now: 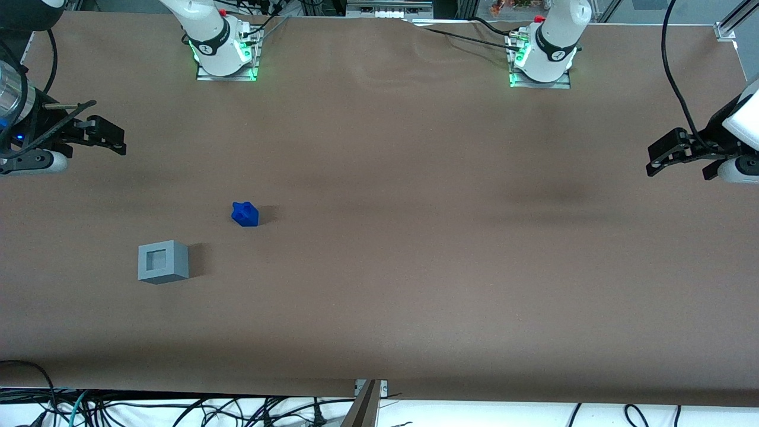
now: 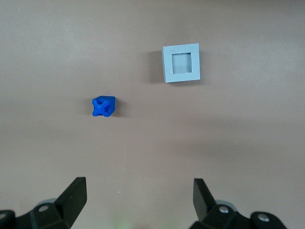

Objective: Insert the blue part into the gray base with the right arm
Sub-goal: 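Move the open right gripper down over the blue part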

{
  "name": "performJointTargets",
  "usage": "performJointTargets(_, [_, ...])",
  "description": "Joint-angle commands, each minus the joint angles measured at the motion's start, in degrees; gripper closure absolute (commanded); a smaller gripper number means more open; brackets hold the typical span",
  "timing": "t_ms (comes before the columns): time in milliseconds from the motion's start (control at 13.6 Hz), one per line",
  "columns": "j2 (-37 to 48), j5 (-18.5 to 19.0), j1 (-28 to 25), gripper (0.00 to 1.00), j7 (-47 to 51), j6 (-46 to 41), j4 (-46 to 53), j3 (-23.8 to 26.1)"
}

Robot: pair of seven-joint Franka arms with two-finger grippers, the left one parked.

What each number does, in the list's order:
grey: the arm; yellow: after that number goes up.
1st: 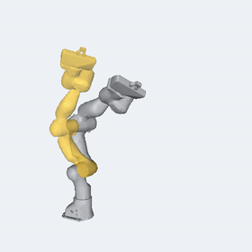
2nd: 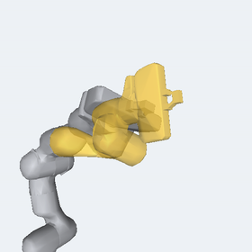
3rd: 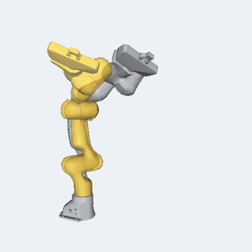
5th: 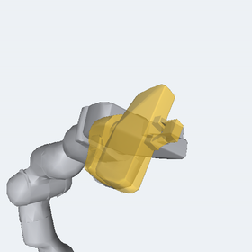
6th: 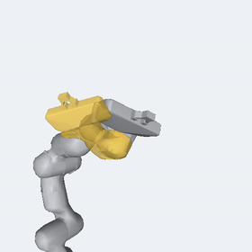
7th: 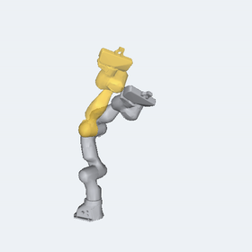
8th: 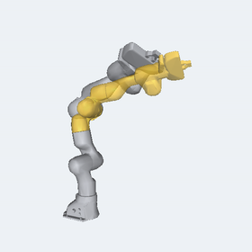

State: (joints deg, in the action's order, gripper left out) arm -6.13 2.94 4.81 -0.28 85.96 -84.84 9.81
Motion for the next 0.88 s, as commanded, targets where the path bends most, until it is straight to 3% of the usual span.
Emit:
performJointTargets(0, [0.9,-1.1,-0.6,0.01,-0.1,0.3,-1.6,-0.2])
performJointTargets(147, [-0.4,-1.1,-0.6,0.01,0.6,2.2,-3.0,0.8])
performJointTargets(294, [-0.4,-1.1,-0.6,0.01,3.1,10.9,-9.6,2.0])
performJointTargets(515, [-1.9,-1.1,-0.6,0.01,10.0,29.2,-21.8,5.3])
performJointTargets(809, [-8.7,-0.7,-0.7,0.01,13.8,49.9,-30.4,7.1])
